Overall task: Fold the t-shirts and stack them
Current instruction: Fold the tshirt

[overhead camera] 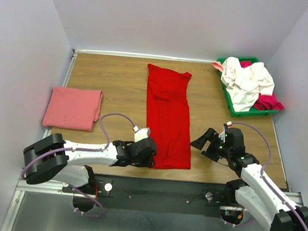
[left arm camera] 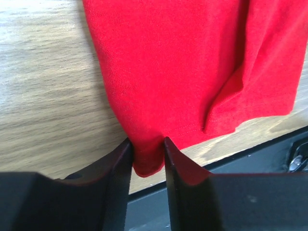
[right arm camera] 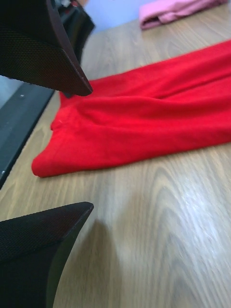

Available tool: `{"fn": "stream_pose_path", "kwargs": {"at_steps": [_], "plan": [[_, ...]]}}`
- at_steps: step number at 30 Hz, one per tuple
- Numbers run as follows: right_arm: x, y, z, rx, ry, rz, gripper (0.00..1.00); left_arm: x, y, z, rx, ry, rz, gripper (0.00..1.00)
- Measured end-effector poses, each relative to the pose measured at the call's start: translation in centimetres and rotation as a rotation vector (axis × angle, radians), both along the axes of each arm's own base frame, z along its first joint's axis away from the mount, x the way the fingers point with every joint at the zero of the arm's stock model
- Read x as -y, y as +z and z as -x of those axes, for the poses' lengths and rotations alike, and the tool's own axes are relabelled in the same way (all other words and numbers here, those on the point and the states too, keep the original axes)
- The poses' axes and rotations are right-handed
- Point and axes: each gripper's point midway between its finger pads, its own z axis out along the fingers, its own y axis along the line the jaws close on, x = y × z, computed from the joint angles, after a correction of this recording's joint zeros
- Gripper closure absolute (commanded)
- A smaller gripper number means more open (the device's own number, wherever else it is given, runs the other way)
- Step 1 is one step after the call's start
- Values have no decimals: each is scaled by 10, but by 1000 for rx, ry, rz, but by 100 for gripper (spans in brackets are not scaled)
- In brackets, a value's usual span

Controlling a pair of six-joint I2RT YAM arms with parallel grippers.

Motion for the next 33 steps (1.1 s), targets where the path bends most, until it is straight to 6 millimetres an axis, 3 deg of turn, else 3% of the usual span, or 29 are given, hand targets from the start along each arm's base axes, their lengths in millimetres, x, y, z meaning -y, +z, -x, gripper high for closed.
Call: {"fn": "stream_pose_path", "kwargs": {"at_steps": [12,22,26,30,33], "plan": [[-15,-12,38,-72,98,-90,0,-5,-4,4,-22,27,14,79],[-36,-16,83,-162,214,-110,11,-12,-4,10,-38,36,29,80],[-39,-19,89,-198,224,-105,19,-12,-4,11,-42,36,32,83],[-44,-23,91,-227,228,-107,21,-12,-5,12,-46,35,33,83],[-50,-24,91,-233,245,-114,30,-11,-5,12,-46,36,38,83]]}}
